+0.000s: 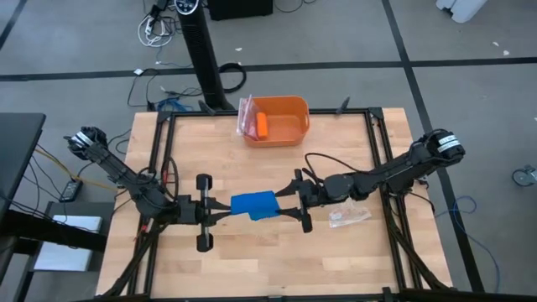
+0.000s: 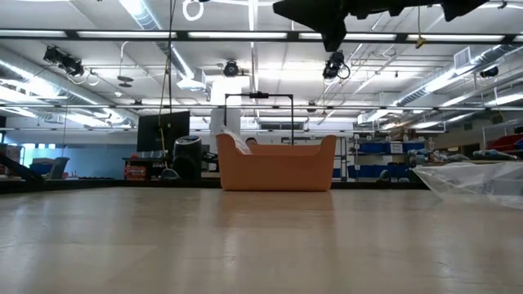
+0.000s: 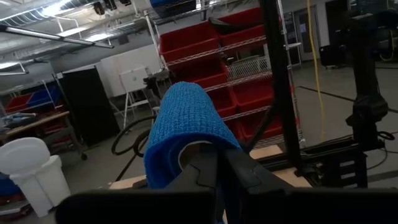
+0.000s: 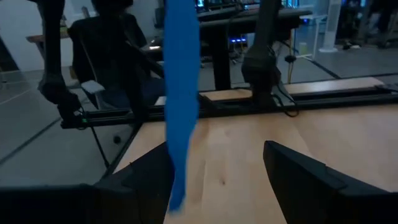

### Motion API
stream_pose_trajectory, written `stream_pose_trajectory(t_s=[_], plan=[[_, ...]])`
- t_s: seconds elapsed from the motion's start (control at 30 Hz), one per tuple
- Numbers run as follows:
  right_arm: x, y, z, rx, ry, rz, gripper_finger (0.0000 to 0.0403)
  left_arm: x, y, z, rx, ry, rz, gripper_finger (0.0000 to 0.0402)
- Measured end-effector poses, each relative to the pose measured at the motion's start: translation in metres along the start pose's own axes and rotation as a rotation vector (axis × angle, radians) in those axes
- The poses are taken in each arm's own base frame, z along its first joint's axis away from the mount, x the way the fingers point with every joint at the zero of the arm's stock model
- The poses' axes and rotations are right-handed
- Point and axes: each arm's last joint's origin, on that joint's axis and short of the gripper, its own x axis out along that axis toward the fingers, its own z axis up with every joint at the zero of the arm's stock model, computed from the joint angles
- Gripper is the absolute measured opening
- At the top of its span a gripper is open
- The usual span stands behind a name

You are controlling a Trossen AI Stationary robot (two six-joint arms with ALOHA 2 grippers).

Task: Roll bandage
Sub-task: Roll the blue bandage

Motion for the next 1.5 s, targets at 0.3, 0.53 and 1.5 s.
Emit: stream_pose_trajectory(t_s=[0.3, 0.53, 1.5], plan=[[0.004, 0.002, 0.000, 0.011, 0.017, 0.049, 0.0160, 0.002, 0.003, -0.001, 0.037, 0.013, 0.042, 0.0008], [0.009, -0.007, -0.003, 0.009, 0.025, 0.019, 0.0011, 0.007, 0.012, -0.004, 0.051, 0.020, 0.085, 0.0008], [-0.018, 0.028, 0.045, 0.135, -0.161, 0.166, 0.0001, -0.004, 0.026, -0.073, 0.214, 0.218, 0.325, 0.0008]])
